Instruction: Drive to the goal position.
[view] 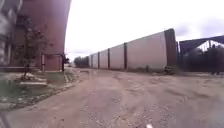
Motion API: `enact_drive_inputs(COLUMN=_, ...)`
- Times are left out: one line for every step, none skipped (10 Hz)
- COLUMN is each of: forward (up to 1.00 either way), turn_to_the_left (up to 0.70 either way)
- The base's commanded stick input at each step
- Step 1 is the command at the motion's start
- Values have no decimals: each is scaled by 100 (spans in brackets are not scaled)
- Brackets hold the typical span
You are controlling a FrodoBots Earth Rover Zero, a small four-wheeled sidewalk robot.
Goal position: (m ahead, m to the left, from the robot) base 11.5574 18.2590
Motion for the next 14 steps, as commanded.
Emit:
enact_drive_inputs(forward=30, turn_to_the_left=0)
enact_drive_inputs(forward=30, turn_to_the_left=0)
enact_drive_inputs(forward=30, turn_to_the_left=0)
enact_drive_inputs(forward=30, turn_to_the_left=0)
enact_drive_inputs(forward=30, turn_to_the_left=0)
enact_drive_inputs(forward=30, turn_to_the_left=0)
enact_drive_inputs(forward=30, turn_to_the_left=0)
enact_drive_inputs(forward=30, turn_to_the_left=0)
enact_drive_inputs(forward=30, turn_to_the_left=0)
enact_drive_inputs(forward=30, turn_to_the_left=0)
enact_drive_inputs(forward=30, turn_to_the_left=0)
enact_drive_inputs(forward=30, turn_to_the_left=0)
enact_drive_inputs(forward=30, turn_to_the_left=0)
enact_drive_inputs(forward=30, turn_to_the_left=0)
